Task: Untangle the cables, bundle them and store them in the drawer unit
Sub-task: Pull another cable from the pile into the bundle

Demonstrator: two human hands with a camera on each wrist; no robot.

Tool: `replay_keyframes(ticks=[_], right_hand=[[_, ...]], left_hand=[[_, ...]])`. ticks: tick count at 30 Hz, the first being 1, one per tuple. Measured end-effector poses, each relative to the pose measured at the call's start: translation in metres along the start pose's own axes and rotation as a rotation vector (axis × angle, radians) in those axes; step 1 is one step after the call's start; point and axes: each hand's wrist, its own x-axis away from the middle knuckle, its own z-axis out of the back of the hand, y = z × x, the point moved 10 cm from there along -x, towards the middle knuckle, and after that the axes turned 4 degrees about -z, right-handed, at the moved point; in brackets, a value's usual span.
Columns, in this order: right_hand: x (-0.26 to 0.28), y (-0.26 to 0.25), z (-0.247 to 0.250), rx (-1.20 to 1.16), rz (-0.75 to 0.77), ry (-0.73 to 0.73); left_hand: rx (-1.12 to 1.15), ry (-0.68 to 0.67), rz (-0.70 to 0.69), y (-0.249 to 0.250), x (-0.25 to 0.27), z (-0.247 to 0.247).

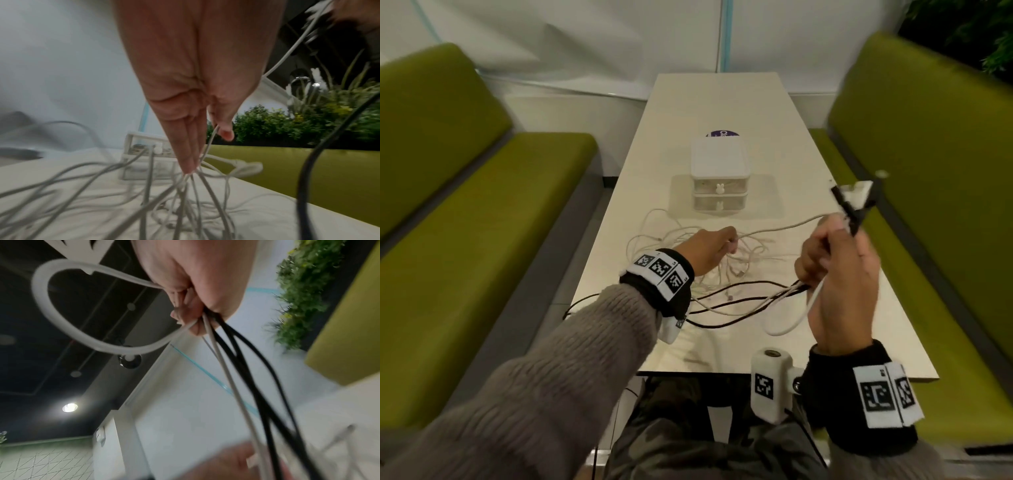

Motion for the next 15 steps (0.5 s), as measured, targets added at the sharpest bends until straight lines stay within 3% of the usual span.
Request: replay_keyframes(ticks=[4,7,11,15], right_hand=[[0.010,-0.035,0.000,-0.016,0.180,-0.021],[0.014,-0.032,0.008,-0.051,0.220,0.043],[-0.007,0.004,0.046,-0.056,0.076,0.240],[-0.013,0.057,0.067,0.191,-0.092,0.311]], left_hand=[[0.063,0.078,0.092,-0.016,-0.005,0.022],[0.195,0.105,0.131,-0.024,-0.012,0.030],[0.711,0.144,0.170,-0.032,-0.002,0.029],[0.842,0.197,0.098,-0.015,0.011,0.036]])
